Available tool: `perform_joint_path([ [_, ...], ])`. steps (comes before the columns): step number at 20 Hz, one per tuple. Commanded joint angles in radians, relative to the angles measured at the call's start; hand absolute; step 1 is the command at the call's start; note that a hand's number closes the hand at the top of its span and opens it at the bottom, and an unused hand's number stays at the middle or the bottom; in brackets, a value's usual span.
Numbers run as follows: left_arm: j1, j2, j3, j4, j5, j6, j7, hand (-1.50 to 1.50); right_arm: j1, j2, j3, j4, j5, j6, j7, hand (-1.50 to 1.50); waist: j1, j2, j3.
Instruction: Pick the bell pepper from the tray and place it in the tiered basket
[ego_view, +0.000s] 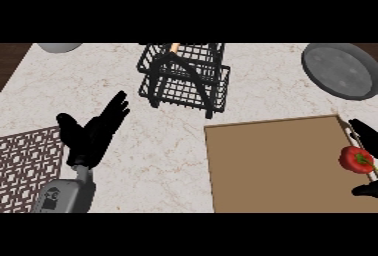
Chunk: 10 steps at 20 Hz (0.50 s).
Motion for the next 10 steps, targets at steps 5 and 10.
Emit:
perform_joint_path([
  [5,0.047,-0.026,-0.014,-0.021,-0.031,0.01,-0.01,0.0,-0.076,0.072,0.027,0.17,0.08,-0.065,-0.092,-1.5,0.009,0.003,0.004],
  [10,0.01,-0.01,0.025,-0.002,0.001,-0.016,-0.018,0.0,-0.148,0.089,0.028,0.182,0.082,-0.082,-0.026,-1.5,0.012,0.005,0.004],
])
